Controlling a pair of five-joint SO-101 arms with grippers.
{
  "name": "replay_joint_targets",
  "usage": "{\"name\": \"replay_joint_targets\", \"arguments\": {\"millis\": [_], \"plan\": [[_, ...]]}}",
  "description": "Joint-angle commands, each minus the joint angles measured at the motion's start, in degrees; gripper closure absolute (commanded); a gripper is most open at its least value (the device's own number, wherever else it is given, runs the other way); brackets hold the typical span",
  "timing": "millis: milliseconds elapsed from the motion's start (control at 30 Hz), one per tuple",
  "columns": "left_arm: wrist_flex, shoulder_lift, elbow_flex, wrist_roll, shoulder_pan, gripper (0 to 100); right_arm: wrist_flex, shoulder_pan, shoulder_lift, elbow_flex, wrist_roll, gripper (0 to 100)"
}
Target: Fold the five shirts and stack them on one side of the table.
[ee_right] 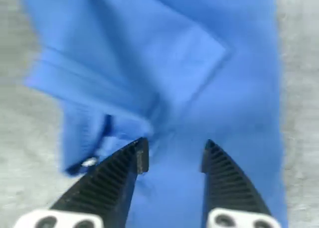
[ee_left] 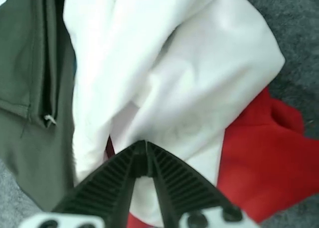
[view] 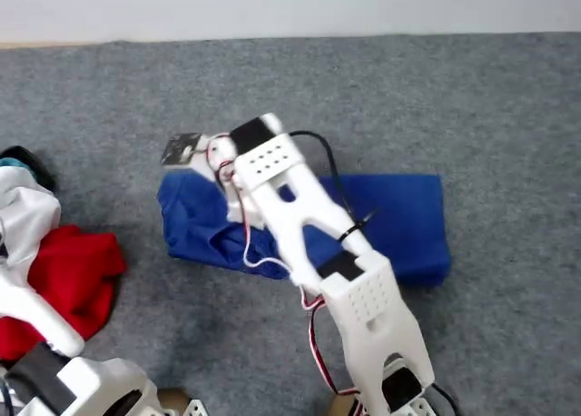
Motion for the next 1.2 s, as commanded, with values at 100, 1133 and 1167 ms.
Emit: {"name": "replay_joint_targets", "arguments": {"millis": [100,1133,1167], "plan": [[-0.9,-2.4,-0.4,-0.4,0.4,99,4.7,-4.7,-8.5,-3.3,-4.8,95.7],[-0.8,-2.3,-0.3,-0.4,0.5,99,5.1,-2.3,8.6,-30.4,-3.2,98.9],[-0.8,-2.3,-0.3,-0.4,0.5,99,5.0,-2.9,7.7,-30.5,-4.5,98.9]]}}
